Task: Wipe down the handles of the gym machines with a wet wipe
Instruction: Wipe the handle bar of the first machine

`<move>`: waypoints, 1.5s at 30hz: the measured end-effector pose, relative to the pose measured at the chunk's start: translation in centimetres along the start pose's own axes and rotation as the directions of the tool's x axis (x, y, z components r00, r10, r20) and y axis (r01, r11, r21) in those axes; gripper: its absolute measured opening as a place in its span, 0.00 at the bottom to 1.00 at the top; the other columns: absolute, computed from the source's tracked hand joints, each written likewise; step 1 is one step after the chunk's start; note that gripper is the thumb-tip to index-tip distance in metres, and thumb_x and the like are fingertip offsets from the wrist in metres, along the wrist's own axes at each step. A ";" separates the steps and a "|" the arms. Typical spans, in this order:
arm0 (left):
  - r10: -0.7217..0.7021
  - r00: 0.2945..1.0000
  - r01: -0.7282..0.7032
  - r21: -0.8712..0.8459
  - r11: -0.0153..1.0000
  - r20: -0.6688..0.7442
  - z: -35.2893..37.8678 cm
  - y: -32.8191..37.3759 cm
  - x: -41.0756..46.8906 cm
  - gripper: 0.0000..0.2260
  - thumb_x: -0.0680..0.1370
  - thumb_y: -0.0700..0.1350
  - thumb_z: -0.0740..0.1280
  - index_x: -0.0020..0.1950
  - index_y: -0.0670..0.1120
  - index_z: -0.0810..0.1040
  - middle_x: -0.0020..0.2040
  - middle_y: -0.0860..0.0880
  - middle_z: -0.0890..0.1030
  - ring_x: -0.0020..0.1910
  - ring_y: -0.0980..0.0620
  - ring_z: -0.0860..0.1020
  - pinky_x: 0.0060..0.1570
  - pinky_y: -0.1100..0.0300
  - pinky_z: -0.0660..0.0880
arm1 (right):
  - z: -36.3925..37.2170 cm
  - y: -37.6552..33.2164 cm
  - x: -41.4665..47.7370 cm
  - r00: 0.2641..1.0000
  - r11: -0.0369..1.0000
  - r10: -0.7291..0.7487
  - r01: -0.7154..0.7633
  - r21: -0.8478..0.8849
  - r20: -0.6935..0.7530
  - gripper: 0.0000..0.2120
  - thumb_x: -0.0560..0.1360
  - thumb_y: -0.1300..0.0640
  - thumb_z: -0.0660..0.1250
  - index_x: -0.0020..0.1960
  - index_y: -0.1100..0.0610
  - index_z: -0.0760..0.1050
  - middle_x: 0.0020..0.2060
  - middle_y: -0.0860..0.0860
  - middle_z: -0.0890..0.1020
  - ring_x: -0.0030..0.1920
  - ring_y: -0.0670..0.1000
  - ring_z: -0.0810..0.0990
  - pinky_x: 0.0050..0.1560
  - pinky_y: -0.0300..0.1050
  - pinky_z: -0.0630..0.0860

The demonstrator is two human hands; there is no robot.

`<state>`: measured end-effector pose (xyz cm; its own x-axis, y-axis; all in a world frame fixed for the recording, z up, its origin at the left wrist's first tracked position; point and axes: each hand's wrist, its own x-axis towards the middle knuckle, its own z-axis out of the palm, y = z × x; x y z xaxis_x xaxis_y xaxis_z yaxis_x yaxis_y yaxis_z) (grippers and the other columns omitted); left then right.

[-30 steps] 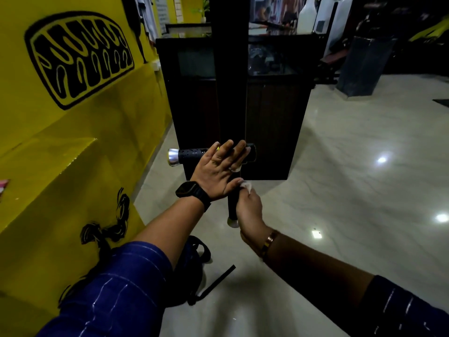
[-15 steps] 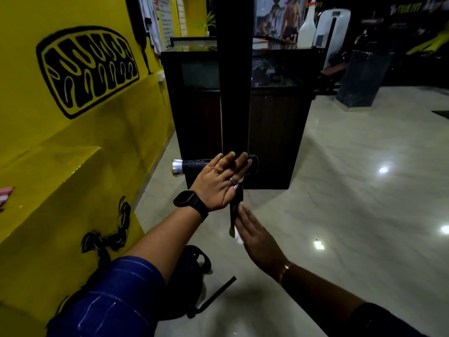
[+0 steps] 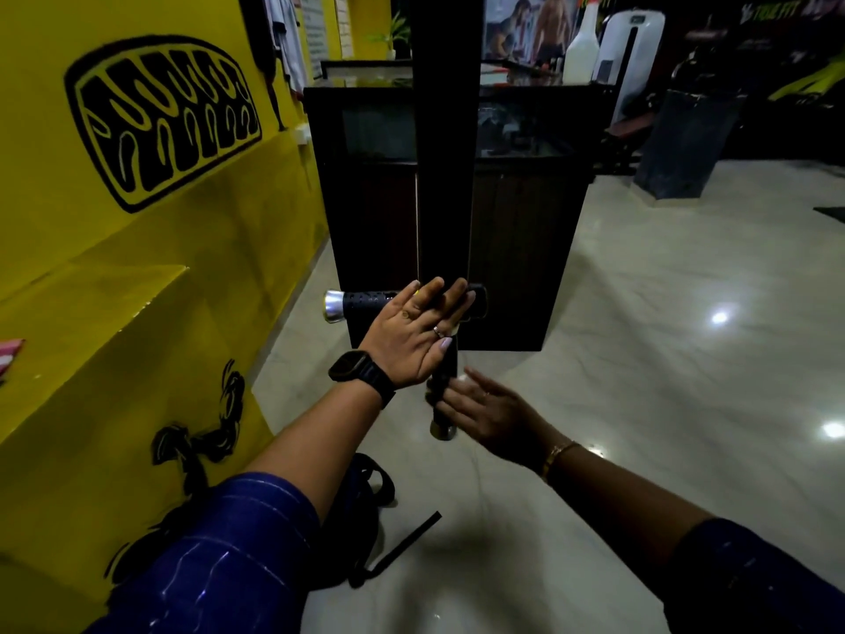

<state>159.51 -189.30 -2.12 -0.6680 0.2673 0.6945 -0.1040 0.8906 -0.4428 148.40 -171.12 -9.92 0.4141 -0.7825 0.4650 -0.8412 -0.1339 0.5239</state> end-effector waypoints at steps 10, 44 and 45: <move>0.021 1.000 -0.022 -0.041 0.999 -0.016 0.0 -0.2 0.0 0.26 0.83 0.54 0.43 0.80 0.48 0.46 0.80 0.50 0.42 0.79 0.49 0.44 0.76 0.51 0.51 | -2.5 0.3 2.7 0.970 0.984 0.111 -0.077 0.160 -0.217 0.13 0.80 0.66 0.62 0.63 0.62 0.77 0.59 0.59 0.80 0.63 0.57 0.77 0.69 0.53 0.69; -0.223 0.910 0.015 0.509 0.860 0.350 -5.8 5.9 6.3 0.23 0.81 0.49 0.53 0.76 0.48 0.65 0.74 0.48 0.69 0.75 0.48 0.60 0.76 0.50 0.46 | -3.5 -1.2 2.9 0.427 -0.417 0.536 -0.616 0.668 0.728 0.22 0.82 0.65 0.52 0.76 0.59 0.61 0.65 0.58 0.75 0.64 0.57 0.74 0.63 0.45 0.68; -0.239 0.903 0.020 0.519 0.855 0.358 -5.8 6.2 6.5 0.23 0.81 0.49 0.53 0.76 0.47 0.66 0.74 0.48 0.70 0.75 0.48 0.61 0.75 0.50 0.47 | -3.5 -0.9 3.0 0.418 -0.452 0.533 -0.594 0.665 0.735 0.21 0.82 0.64 0.53 0.75 0.60 0.62 0.62 0.59 0.76 0.63 0.58 0.74 0.64 0.46 0.69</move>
<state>158.78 -179.89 2.91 -0.8418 -0.1030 0.5298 -0.4848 0.5758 -0.6584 151.57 -171.21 -6.50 -0.5308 -0.8460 -0.0511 -0.0974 0.1208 -0.9879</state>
